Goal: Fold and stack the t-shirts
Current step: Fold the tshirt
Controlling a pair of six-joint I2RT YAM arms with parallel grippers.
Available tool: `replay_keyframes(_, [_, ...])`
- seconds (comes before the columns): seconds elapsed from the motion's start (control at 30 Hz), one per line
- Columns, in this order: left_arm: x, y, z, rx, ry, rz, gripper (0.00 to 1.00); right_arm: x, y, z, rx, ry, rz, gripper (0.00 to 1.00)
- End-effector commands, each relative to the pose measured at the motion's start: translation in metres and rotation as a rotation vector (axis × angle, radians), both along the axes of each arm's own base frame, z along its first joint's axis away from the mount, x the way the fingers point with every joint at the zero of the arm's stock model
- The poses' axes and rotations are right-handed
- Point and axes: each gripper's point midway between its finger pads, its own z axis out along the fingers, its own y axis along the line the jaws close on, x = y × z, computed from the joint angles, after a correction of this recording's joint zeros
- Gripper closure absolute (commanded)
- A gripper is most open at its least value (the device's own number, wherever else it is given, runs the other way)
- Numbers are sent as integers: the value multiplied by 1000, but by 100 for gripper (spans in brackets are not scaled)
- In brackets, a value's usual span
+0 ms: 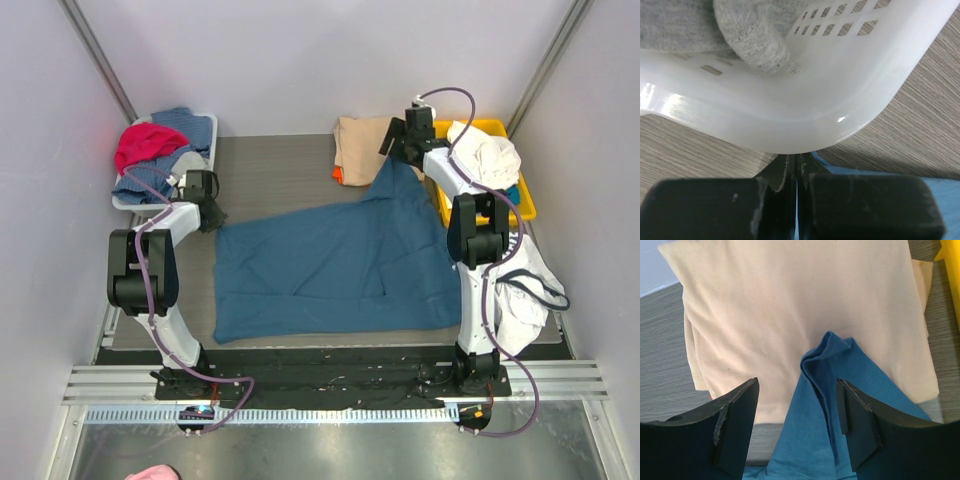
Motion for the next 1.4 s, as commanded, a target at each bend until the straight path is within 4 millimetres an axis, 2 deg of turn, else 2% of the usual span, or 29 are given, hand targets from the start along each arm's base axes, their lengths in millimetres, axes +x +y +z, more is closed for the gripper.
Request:
replay_keyframes(0.0, [4,4,6,6,-26,5,100,20,0,26,47,-81,-5,30])
replay_keyframes(0.43, [3,4,2,6,-21,6,100,36,-14,8,75,-76,-47,32])
replay_keyframes(0.63, [3,4,1,9,-17,7,100,40,-12,3,106,-71,-31,33])
replay_keyframes(1.03, [2,5,-2,14,-11,10,100,47,-12,6,122,-89,-30,42])
replay_keyframes(1.23, [2,6,-2,15,-11,11,100,47,-13,0,126,-79,-31,50])
replay_keyframes(1.37, [2,6,-3,17,-10,12,100,48,-14,-2,128,-78,-32,51])
